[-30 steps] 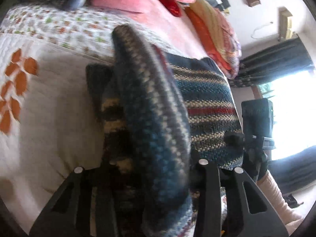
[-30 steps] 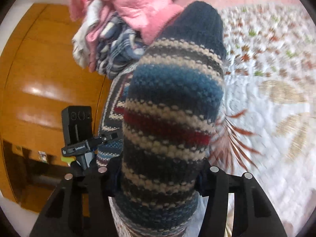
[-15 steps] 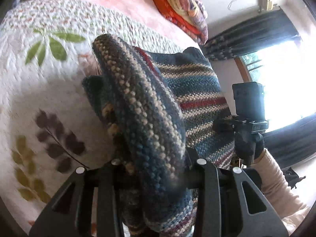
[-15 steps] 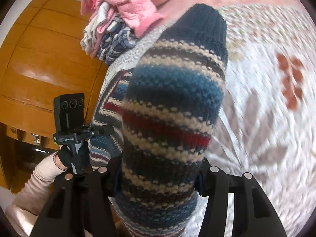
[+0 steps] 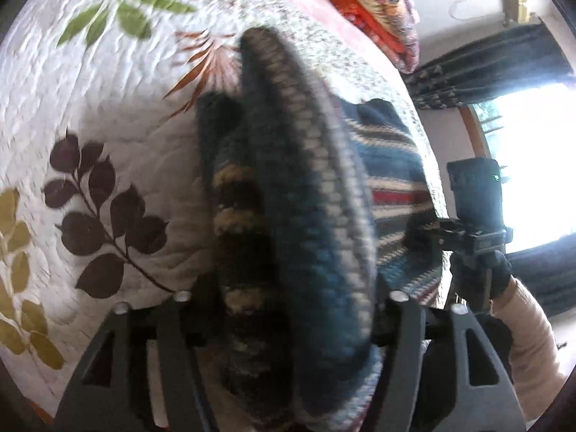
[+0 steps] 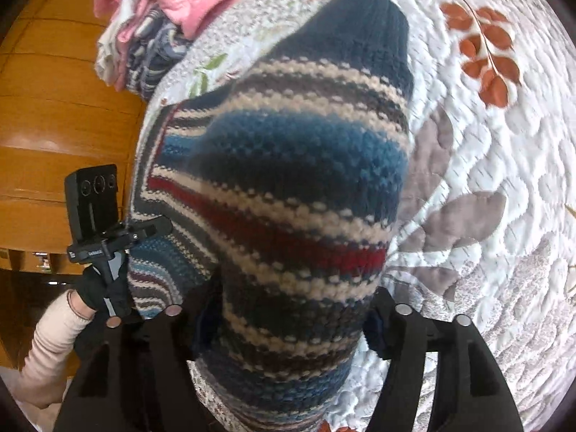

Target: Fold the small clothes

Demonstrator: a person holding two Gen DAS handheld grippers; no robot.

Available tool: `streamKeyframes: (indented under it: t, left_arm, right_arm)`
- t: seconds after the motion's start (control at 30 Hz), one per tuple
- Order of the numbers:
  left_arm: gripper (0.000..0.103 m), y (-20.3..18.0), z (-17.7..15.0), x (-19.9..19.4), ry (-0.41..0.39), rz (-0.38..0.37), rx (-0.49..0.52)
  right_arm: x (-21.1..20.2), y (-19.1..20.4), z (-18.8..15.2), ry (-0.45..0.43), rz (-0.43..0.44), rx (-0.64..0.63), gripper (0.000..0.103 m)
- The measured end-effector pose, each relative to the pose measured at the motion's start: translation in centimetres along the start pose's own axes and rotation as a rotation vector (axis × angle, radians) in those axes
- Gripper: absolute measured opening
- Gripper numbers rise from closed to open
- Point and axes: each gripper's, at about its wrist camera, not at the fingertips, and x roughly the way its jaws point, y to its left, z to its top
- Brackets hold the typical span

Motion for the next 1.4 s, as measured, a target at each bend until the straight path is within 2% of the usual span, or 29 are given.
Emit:
streamKeyframes:
  t: [0.03, 0.1, 0.3, 0.33, 0.53, 0.7, 0.8, 0.97, 1.1, 1.4]
  left_arm:
    - [0.066, 0.1, 0.1, 0.5, -0.007, -0.001, -0.012]
    - [0.069, -0.5, 0.2, 0.9, -0.017, 0.015, -0.006]
    - [0.071, -2.5, 0.2, 0.9, -0.033, 0.123, -0.025]
    - [0.072, -3.3, 0.1, 0.6, -0.036, 0.166, -0.022]
    - [0.073, -5.3, -1.9, -2.0, -0.058, 0.265, 0.021]
    - [0.073, -5.8, -4.5, -4.3, -0.083, 0.283, -0.02]
    - [0.073, -6.1, -6.1, -5.3, -0.105, 0.289, -0.041]
    - [0.073, -6.6, -9.1, -6.6, -0.117, 0.306, -0.027]
    - [0.073, -7.0, -10.3, -5.9, -0.11, 0.347, -0.003]
    - [0.075, -5.0, -10.7, -3.2, -0.05, 0.461, 0.008]
  right_arm:
    - [0.1, -0.3, 0.1, 0.002, -0.009, 0.016, 0.074]
    - [0.2, -0.4, 0.1, -0.001, -0.023, 0.032, 0.074]
    - [-1.0, 1.2, -0.6, -0.025, -0.134, 0.014, 0.079]
    - [-1.5, 1.6, -1.0, -0.038, -0.157, 0.023, 0.079]
    - [-4.2, 4.1, -4.0, -0.154, -0.291, 0.02, 0.079]
    - [-5.6, 5.6, -7.5, -0.229, -0.298, 0.009, 0.079]
    - [-5.5, 6.9, -9.4, -0.247, -0.35, -0.011, 0.079]
    - [-4.9, 7.1, -12.0, -0.241, -0.377, 0.012, 0.078]
    - [-4.4, 7.1, -12.9, -0.229, -0.423, 0.019, 0.078]
    - [-2.4, 5.0, -13.2, -0.158, -0.517, 0.07, 0.078]
